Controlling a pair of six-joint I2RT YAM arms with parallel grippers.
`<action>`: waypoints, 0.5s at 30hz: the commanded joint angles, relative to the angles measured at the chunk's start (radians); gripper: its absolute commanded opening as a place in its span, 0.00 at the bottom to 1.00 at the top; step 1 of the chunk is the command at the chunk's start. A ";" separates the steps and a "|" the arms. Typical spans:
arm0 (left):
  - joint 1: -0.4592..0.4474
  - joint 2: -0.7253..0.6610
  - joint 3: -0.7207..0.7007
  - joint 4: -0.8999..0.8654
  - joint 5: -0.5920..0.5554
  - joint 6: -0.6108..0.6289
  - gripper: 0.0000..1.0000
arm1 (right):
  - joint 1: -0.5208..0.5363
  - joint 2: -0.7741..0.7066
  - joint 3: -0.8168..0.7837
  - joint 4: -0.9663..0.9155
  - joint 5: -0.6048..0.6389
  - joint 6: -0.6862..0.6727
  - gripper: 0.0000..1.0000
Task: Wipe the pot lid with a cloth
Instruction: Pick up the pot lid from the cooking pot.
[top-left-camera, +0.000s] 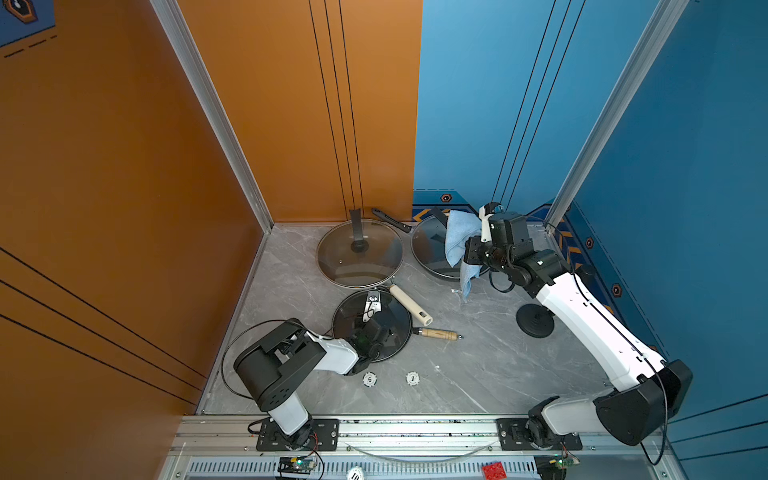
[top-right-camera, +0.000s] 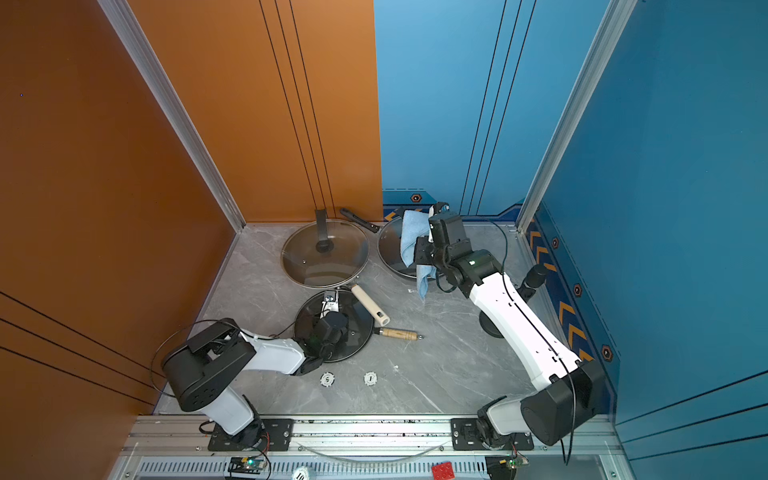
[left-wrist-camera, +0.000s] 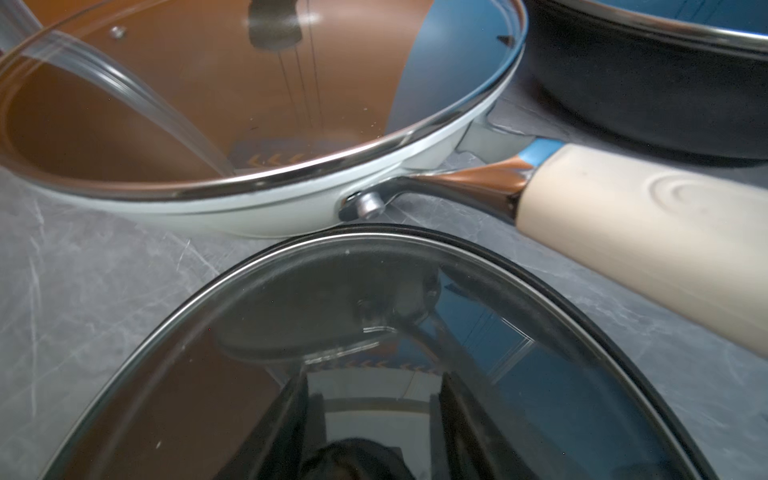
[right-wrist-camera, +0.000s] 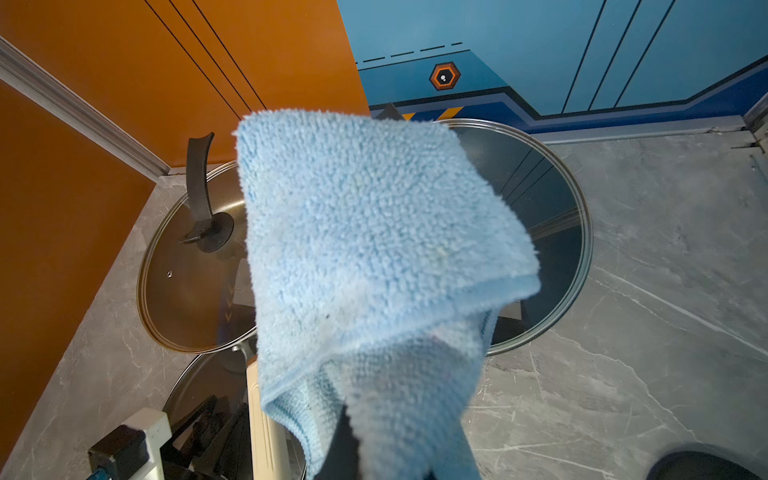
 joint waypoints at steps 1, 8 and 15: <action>-0.010 0.009 -0.029 -0.034 -0.099 -0.006 0.42 | 0.004 0.002 0.029 0.001 0.022 -0.024 0.00; -0.016 -0.100 -0.061 -0.036 -0.153 0.003 0.29 | 0.004 0.007 0.034 0.003 0.019 -0.021 0.00; -0.001 -0.322 0.040 -0.344 -0.153 0.005 0.24 | -0.004 0.014 0.054 0.004 0.014 -0.008 0.00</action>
